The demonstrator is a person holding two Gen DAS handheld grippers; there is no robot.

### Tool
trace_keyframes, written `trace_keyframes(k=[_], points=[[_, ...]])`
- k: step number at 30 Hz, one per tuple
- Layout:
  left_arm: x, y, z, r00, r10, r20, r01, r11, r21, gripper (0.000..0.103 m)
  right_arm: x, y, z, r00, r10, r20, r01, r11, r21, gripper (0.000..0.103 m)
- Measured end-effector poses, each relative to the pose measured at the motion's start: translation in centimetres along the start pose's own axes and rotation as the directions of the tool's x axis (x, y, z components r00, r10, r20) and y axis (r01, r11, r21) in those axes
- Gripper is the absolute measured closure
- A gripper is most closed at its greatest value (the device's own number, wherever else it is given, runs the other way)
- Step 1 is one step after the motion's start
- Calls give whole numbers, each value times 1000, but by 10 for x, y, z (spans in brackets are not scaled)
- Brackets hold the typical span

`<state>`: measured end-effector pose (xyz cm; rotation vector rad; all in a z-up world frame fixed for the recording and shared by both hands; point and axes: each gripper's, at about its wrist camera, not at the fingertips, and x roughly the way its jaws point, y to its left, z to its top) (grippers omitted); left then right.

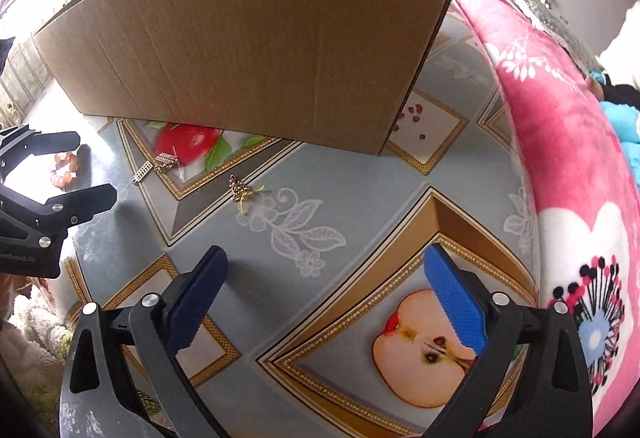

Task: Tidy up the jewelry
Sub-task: 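Position both tools over the gold charms beside the pink bead bracelet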

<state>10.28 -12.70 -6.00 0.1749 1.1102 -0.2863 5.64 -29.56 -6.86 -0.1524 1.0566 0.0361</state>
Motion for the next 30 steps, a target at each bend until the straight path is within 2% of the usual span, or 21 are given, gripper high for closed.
trace_keyframes(k=[15,30], points=[[1,1,3,1000,22,-13,-22,1000,-12,6,14,-18,15,999,49,-10,-49,998,-27,8],[0,2,-2,1000,24,5,-24,1000,-13,5,14,-11,7,998,65,20,-63,996,-56,8]])
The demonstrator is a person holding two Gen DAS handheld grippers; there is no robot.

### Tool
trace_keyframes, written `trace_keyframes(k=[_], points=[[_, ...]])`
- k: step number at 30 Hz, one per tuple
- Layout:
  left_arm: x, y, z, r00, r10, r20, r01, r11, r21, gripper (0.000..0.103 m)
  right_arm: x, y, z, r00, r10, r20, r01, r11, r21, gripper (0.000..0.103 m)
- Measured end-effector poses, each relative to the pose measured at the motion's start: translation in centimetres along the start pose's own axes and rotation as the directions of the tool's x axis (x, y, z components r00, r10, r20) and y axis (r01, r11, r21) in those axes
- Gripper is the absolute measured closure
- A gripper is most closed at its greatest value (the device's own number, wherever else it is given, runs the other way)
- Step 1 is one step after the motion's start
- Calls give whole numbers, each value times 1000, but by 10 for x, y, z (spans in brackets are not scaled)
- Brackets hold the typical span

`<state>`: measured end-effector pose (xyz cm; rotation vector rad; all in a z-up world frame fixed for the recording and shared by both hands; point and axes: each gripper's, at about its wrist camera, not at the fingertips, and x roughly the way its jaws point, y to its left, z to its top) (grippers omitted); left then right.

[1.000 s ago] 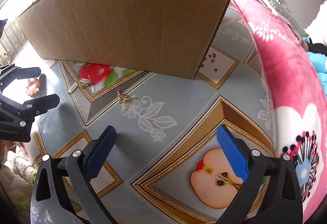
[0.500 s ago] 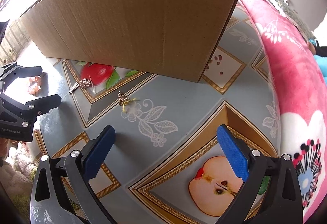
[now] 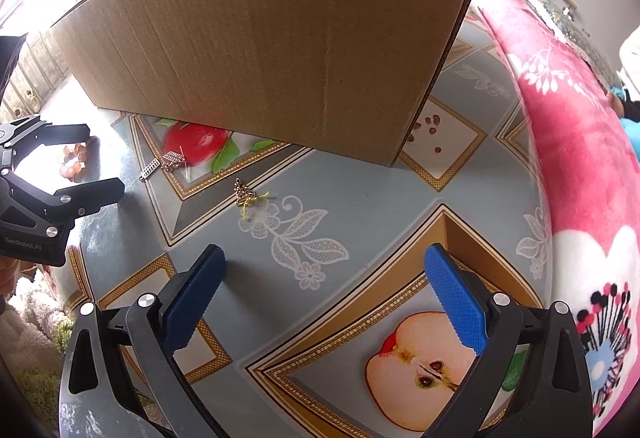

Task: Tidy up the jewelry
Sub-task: 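Position both tools over the gold charms beside the pink bead bracelet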

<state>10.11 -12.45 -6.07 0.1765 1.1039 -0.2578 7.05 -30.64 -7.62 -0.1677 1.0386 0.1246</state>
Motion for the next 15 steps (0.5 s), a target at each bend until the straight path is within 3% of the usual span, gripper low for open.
trace_keyframes(k=[3,8,10,12,15], points=[[0,1,-3,1000,-1,11,1,1000,5,5,-3,5,1,1000,-22,-4,22,1000,-17,8],[1,5,-8,1000,-8,21,8,1000,17,5,-24,25,1,992,-64,104,69,996,-49,8],[0,12,-8,999,23,31,-23,1000,-11,5,-30,32,1,990,-54,130,61,997,-52,8],[-7,20,-7,997,24,73,-21,999,-44,5,-33,41,-1,989,-33,144,42,997,-62,8],[-26,29,-6,984,-25,174,37,997,-65,6,-37,51,-4,986,-16,166,28,997,-67,8]])
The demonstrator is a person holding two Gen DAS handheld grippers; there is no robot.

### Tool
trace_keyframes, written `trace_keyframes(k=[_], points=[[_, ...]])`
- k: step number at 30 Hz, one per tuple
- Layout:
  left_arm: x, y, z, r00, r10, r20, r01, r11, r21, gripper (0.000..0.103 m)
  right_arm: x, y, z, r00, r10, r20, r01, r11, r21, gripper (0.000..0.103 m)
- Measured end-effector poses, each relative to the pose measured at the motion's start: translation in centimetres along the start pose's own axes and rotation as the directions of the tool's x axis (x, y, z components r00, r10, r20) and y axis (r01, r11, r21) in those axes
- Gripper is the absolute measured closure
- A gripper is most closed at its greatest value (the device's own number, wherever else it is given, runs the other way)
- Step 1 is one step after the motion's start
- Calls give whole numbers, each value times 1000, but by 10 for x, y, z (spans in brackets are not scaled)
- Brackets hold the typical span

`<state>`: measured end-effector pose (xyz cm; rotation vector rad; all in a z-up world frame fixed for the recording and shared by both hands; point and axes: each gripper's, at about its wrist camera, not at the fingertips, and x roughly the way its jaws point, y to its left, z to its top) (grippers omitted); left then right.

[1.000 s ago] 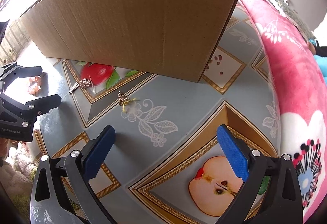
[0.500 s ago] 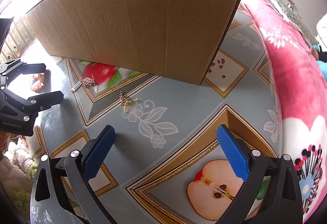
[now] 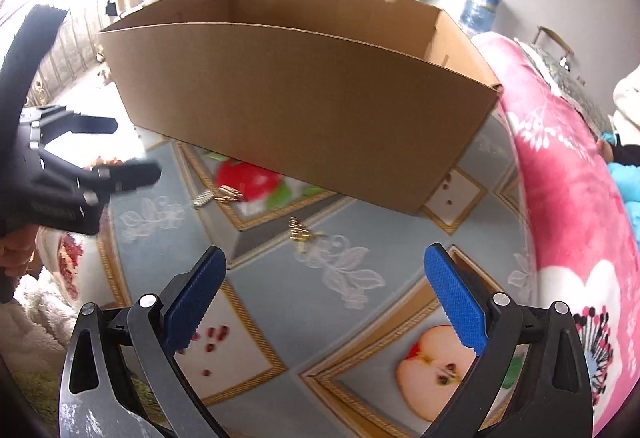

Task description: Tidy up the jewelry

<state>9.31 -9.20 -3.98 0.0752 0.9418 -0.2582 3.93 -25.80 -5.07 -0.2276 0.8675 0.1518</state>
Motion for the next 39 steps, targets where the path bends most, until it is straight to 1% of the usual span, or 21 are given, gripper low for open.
trace_keyframes(k=[2,3,5,6,7,9,10,12,13,14,15,20,24,26,28,30,31,36,39], points=[[-11,-1,1,997,-44,61,43,999,21,7,-4,5,-1,999,38,21,-38,999,16,8],[-17,-4,2,993,-75,90,71,997,42,12,-6,6,-3,998,53,32,-54,998,27,8],[-23,-7,2,985,-130,117,122,990,72,18,-14,-1,-3,996,69,54,-72,996,53,9],[-25,-10,2,979,-164,121,154,984,87,24,-17,-5,-3,995,75,63,-79,995,67,9],[-24,-14,2,974,-193,116,182,978,97,29,-19,-8,-2,994,83,72,-89,993,83,12],[-19,-22,2,967,-238,88,227,967,116,42,-22,-13,-1,991,100,86,-110,987,116,17],[-18,-27,2,966,-246,75,236,964,122,46,-23,-15,-1,989,112,92,-123,983,133,20],[-8,-32,3,962,-269,40,262,956,133,59,-19,-24,3,987,135,92,-148,976,157,22],[-5,-35,1,961,-275,26,269,953,136,62,-18,-25,3,985,144,91,-158,973,167,24],[0,-37,3,960,-281,9,277,951,139,67,-16,-26,3,984,155,91,-169,971,172,26],[2,-40,3,959,-284,-3,282,949,141,71,-14,-25,3,983,162,89,-176,969,174,28],[16,-53,-5,965,-256,-50,261,951,165,85,-7,-25,6,979,185,91,-198,965,171,31],[23,-57,-8,973,-218,-80,229,954,191,89,-4,-31,6,974,204,100,-219,961,169,31],[22,-58,-8,976,-202,-76,214,954,212,89,-4,-32,5,973,207,103,-222,961,164,31],[23,-61,-8,980,-185,-74,197,953,231,91,-4,-33,6,972,211,107,-226,961,160,35],[22,-62,-10,985,-160,-66,172,952,254,97,-5,-34,6,969,220,113,-236,958,161,37],[23,-64,-10,986,-155,-63,167,951,262,98,-5,-35,6,967,226,115,-242,956,163,38],[21,-58,-13,985,-163,-64,174,950,260,99,-3,-34,10,958,262,113,-278,948,153,38],[18,-49,-15,986,-155,-65,166,954,250,99,1,-26,14,952,290,100,-302,945,128,41]])
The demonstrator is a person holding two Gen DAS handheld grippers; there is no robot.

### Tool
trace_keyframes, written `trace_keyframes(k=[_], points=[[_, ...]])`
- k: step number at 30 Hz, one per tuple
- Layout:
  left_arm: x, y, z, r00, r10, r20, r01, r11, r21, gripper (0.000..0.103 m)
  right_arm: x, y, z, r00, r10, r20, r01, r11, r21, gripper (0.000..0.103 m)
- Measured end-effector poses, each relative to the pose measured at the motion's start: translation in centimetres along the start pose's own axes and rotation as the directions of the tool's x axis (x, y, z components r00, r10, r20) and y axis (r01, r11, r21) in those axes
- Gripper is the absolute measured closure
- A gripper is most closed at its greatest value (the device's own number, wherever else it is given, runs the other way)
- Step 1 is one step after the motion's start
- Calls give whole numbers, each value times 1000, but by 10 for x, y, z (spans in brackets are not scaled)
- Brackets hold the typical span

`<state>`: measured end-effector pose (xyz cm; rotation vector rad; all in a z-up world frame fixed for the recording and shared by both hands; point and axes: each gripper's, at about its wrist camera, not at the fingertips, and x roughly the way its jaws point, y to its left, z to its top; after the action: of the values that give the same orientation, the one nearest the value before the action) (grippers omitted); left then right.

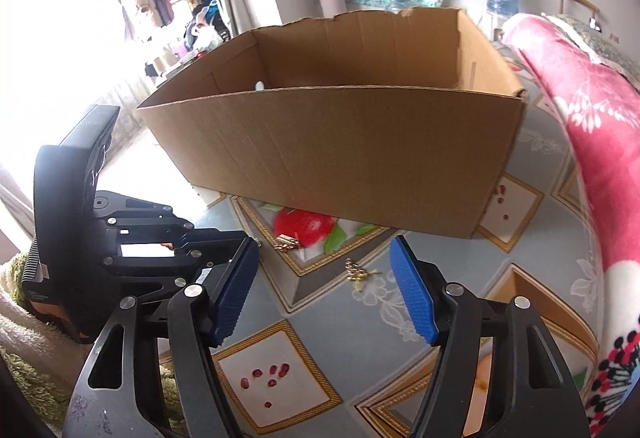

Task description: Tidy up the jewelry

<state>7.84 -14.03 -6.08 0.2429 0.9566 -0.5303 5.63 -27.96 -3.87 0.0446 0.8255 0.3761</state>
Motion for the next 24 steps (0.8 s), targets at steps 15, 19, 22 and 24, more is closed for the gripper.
trace_keyframes(k=[15,19,22,24], points=[[-11,19,-16,1000,4,9,-3,998,-59,99,56,36,14,991,-19,-131,-9,978,-209,78],[-9,22,-16,1000,0,13,0,998,-57,99,60,42,10,989,-61,-135,25,968,-250,84],[-9,23,-17,1000,1,18,0,999,-53,99,59,48,7,988,-71,-136,31,962,-272,93],[-8,22,-17,1000,1,21,0,999,-52,99,59,52,6,987,-75,-142,32,958,-284,98]])
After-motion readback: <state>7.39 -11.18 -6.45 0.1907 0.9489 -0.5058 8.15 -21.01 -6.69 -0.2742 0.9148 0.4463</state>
